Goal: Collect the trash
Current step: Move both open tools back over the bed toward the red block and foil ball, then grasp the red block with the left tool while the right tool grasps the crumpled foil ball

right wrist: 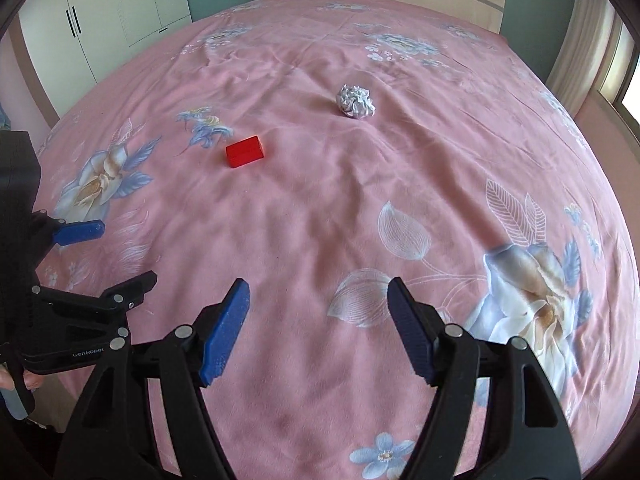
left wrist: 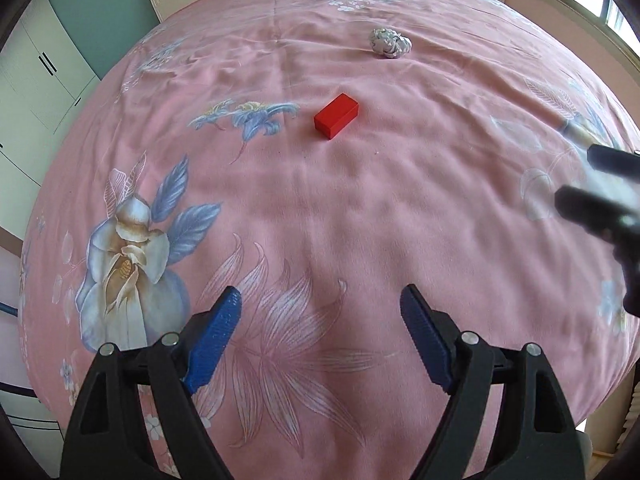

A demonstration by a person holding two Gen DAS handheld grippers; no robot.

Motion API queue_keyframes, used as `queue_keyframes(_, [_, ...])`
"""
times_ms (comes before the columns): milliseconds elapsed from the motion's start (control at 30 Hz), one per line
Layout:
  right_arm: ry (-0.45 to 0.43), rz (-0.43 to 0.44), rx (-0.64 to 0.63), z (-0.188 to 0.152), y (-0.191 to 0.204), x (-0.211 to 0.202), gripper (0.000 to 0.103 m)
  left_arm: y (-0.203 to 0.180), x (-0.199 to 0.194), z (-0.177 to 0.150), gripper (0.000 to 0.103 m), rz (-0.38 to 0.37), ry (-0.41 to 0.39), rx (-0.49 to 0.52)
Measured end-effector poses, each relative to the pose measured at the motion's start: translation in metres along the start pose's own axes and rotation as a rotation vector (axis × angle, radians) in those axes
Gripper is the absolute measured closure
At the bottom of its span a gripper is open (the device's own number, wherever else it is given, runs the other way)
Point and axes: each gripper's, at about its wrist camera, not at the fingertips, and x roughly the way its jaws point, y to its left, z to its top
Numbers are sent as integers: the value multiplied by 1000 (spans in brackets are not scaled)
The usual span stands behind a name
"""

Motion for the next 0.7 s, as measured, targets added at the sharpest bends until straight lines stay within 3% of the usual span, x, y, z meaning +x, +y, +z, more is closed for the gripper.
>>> queue_keyframes(433, [-2,-44,25,128,-33,109,32,9,61,87,19,-28,-32,28])
queue_keyframes(567, [2,-78,41,161,-41,146,32,9,75,105,19,-19,-56,52])
queue_keyframes(700, [25,-48,69,185,-49,177,32,11,89,115,22,-18,-59,65])
